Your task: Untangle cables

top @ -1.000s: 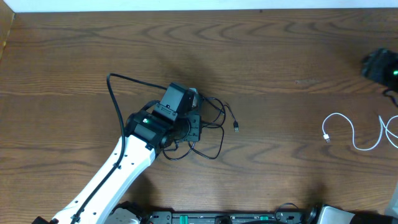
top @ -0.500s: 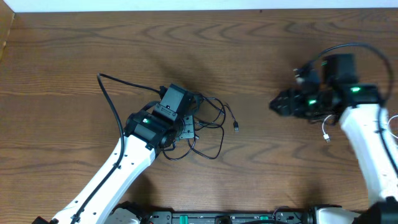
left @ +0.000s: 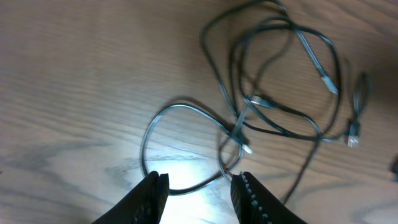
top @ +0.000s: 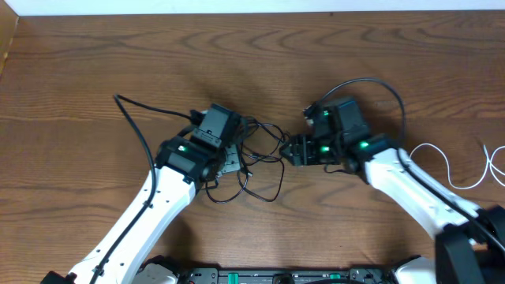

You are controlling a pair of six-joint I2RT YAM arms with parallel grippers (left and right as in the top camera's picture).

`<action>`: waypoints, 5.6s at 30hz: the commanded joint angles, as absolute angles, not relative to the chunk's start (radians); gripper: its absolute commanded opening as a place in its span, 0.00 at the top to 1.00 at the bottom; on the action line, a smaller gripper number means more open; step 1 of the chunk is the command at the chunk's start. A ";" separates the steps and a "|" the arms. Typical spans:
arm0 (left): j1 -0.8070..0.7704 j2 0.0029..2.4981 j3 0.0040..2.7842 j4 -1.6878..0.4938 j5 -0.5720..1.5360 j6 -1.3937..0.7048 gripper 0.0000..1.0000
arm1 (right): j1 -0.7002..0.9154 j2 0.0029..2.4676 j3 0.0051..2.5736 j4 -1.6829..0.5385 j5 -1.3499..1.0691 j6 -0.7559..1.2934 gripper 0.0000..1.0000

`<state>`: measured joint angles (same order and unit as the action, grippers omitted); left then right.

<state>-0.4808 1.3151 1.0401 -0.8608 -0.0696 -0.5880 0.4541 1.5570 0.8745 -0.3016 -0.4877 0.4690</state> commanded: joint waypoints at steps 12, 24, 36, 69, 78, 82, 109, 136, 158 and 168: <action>-0.398 1.319 1.049 -0.896 -0.087 -0.607 0.56 | 0.620 1.781 0.866 0.076 -0.484 0.613 0.97; -0.398 1.320 1.049 -0.908 -0.084 -0.608 0.51 | 0.438 1.311 0.905 -0.052 -0.542 0.410 0.99; -0.398 1.320 1.049 -0.669 0.418 -0.477 0.51 | 0.281 0.866 0.924 0.063 -0.536 0.430 0.99; -0.590 1.407 1.049 -0.472 0.884 -0.199 0.46 | 0.281 0.944 0.924 -0.020 -0.357 0.512 0.99; -0.591 1.412 1.049 -0.421 0.851 -0.200 0.46 | 0.280 0.960 0.924 0.065 -0.430 0.670 0.99; -0.591 1.421 1.049 -0.421 0.773 -0.200 0.46 | 0.280 0.960 0.924 0.115 -0.469 0.718 0.99; -0.701 1.426 1.049 -0.312 0.514 -0.395 0.54 | 0.280 0.960 0.924 0.151 -0.490 0.853 0.99; -0.472 1.209 1.050 -0.229 0.616 -0.471 0.92 | 0.281 1.040 0.921 -0.982 -0.125 0.671 0.52; -0.580 1.195 1.049 -0.430 0.740 -0.317 0.93 | 0.290 1.164 0.921 -0.485 -0.590 0.935 0.40; -0.602 1.195 1.050 -0.452 0.640 -0.315 0.92 | 0.290 1.164 0.921 -0.422 -0.805 1.054 0.45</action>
<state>-0.5995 1.2022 1.0405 -0.4454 0.6971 -0.3355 0.2855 1.1652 0.9134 -0.4229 -0.7025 1.0058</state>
